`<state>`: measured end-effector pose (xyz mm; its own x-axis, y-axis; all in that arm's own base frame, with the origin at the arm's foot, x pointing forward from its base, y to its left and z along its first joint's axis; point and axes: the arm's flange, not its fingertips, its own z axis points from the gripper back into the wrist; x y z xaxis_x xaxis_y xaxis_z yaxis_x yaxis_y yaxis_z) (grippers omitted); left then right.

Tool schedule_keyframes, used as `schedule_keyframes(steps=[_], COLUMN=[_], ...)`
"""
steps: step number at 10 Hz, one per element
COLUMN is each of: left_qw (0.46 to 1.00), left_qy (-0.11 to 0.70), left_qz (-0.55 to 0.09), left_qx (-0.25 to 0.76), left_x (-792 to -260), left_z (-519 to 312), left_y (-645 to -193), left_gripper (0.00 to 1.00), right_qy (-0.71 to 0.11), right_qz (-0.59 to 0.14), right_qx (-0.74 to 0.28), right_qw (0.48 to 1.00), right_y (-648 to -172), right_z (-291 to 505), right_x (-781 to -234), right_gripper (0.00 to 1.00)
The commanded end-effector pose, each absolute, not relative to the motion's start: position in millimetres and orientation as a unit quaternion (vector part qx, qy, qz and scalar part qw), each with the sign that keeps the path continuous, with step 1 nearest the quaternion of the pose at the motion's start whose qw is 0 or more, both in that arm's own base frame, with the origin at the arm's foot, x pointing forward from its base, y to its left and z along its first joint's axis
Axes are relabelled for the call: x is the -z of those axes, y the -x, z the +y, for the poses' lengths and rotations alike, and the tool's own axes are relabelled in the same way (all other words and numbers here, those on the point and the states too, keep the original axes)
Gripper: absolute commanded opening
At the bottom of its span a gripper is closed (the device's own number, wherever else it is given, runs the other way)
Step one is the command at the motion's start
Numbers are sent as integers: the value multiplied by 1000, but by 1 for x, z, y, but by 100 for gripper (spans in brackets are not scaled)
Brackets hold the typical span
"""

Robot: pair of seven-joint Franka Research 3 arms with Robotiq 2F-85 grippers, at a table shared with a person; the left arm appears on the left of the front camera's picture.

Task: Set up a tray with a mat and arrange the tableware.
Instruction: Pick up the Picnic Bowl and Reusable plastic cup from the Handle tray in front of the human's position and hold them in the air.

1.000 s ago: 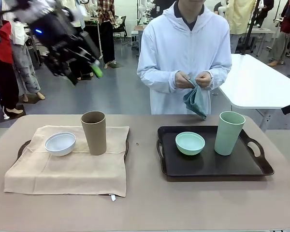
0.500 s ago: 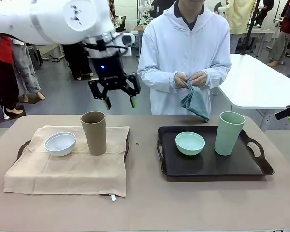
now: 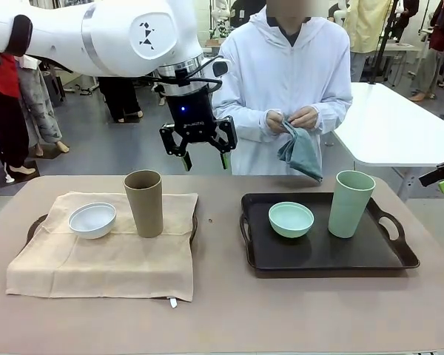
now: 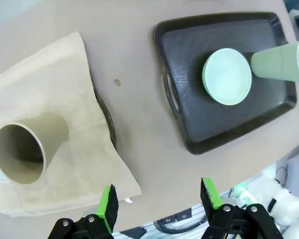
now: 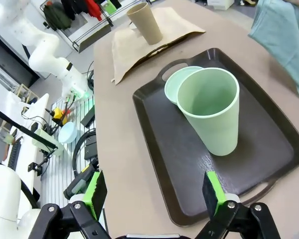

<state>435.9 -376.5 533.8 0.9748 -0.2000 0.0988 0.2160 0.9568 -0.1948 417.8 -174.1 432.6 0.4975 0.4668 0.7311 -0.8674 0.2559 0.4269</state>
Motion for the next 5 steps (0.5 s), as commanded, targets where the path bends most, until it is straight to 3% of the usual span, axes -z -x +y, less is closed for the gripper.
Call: schedule_keyframes(steps=[1, 3, 5], left_qw=[991, 989, 988], left_qy=[87, 101, 97], left_qz=[-39, -38, -61], left_qx=[90, 102, 102], left_x=[-530, -531, -526], left_z=[-375, -374, -405], left_y=[-436, -438, -435], left_gripper=[88, 88, 88], right_qy=[-423, -421, -369], right_qz=[-238, -238, -297], right_qx=[-442, -442, -512], right_qw=[755, 756, 716], right_y=[-417, -418, -437], right_z=[-175, -174, -157], right_x=[-433, -433, -402], right_gripper=[100, 100, 100])
